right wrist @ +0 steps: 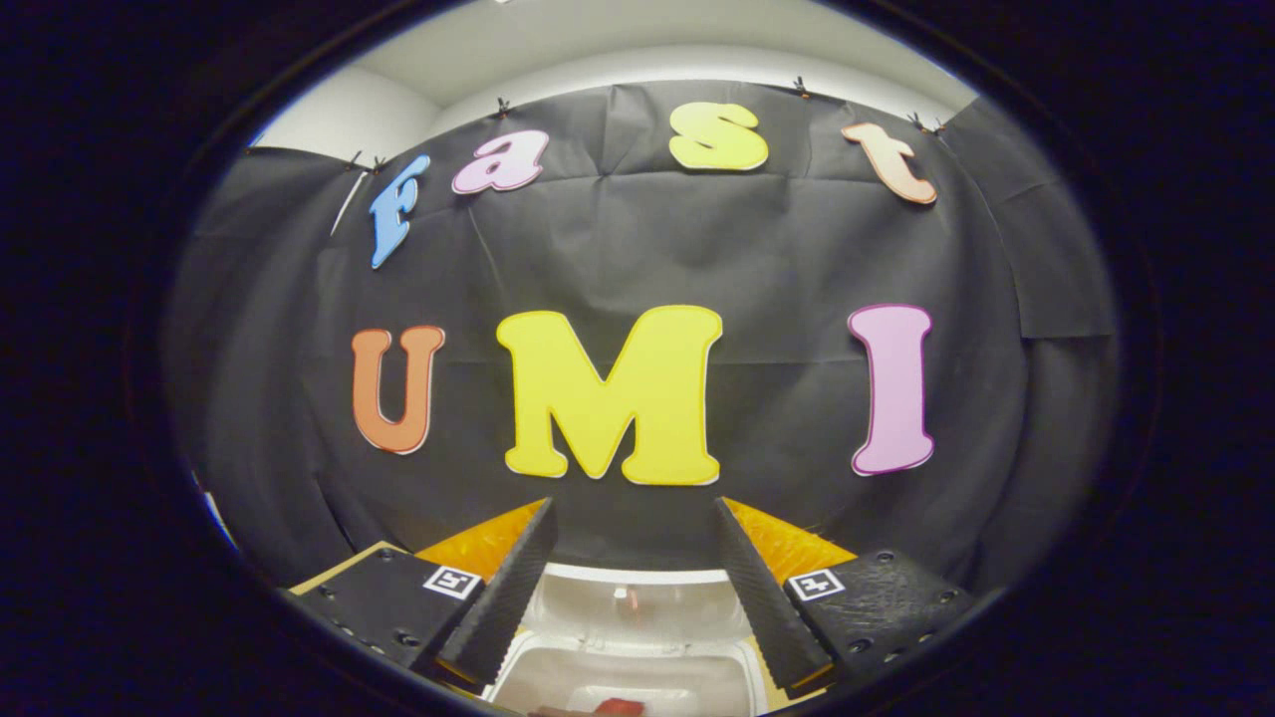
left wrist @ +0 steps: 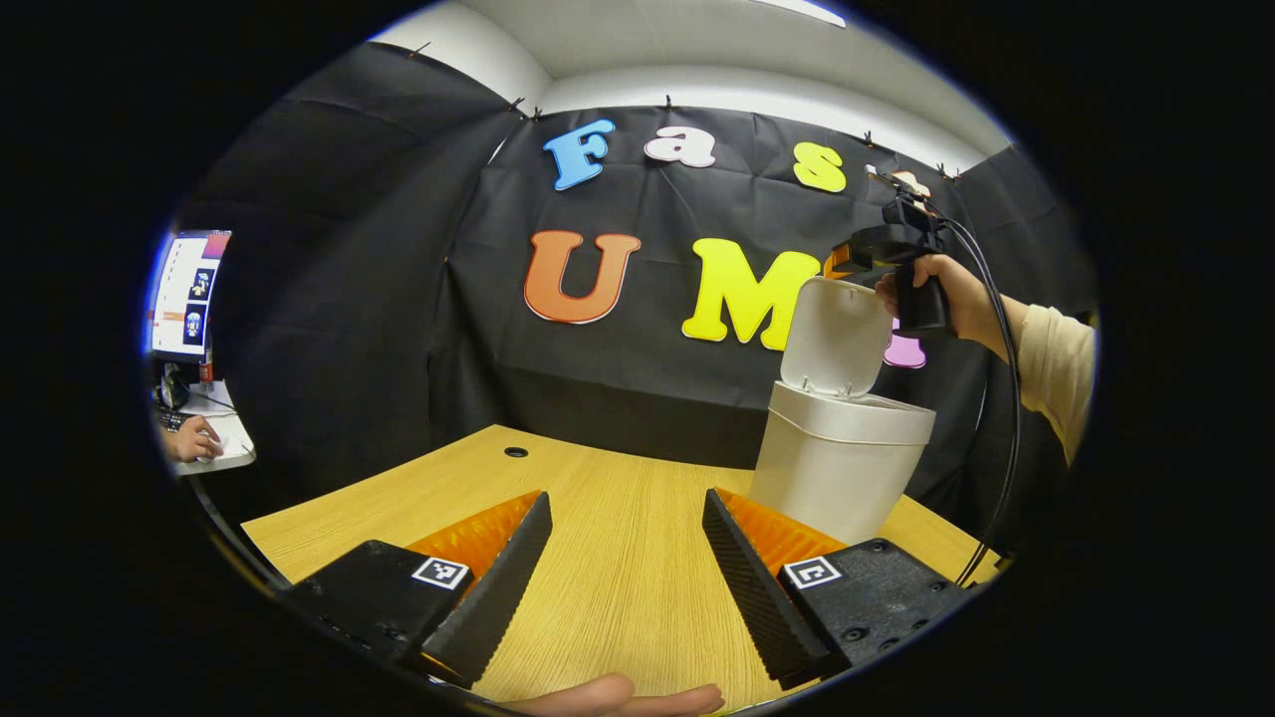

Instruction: Press the lid of the desktop garbage bin to open it, pick up the crumpled paper on the desktop and throw it into the bin, then pick up the pop can on the desktop and drop it into the bin, and finally close the garbage bin lid.

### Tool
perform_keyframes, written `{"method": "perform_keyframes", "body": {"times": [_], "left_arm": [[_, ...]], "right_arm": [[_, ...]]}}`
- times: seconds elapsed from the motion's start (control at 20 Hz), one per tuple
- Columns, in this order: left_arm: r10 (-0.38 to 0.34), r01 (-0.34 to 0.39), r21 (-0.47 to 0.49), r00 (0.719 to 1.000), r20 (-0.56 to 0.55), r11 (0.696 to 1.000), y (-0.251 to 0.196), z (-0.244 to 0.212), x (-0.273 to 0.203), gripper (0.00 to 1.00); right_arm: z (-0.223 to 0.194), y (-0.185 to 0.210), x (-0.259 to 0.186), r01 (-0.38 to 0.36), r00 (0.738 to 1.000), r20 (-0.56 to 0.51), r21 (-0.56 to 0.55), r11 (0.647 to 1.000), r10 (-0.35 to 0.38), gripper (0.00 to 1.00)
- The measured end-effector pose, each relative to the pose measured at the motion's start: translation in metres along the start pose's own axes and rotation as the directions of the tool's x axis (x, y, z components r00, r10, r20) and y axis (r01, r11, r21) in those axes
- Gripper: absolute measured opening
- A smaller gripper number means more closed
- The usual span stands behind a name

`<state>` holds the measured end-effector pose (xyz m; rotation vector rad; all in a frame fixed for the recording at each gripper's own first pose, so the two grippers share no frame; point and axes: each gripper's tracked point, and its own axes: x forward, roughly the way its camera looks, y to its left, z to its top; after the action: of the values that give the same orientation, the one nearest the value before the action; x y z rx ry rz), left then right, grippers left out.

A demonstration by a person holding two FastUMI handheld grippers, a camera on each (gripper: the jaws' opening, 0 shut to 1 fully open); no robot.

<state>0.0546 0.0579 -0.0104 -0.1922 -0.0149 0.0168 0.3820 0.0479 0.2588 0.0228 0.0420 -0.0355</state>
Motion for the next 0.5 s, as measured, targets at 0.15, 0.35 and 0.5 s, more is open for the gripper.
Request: {"method": "perform_keyframes", "body": {"times": [0.15, 0.35, 0.5], "left_arm": [[-0.017, 0.017, 0.015, 1.0, 0.003, 1.0, -0.008, 0.002, -0.005, 0.99], [-0.004, 0.003, 0.03, 1.0, 0.021, 1.0, -0.006, 0.008, -0.008, 0.99], [0.016, -0.016, 0.025, 1.0, 0.013, 1.0, -0.001, 0.004, -0.005, 0.99]], "right_arm": [[-0.024, -0.001, -0.013, 0.017, 0.993, -0.116, -0.006, 1.0, -0.017, 0.95], [-0.061, -0.001, -0.025, -0.012, 0.974, -0.227, -0.044, 0.999, 0.002, 0.91], [-0.086, -0.005, -0.034, -0.05, 0.956, -0.293, -0.117, 0.992, 0.014, 0.94]]}}
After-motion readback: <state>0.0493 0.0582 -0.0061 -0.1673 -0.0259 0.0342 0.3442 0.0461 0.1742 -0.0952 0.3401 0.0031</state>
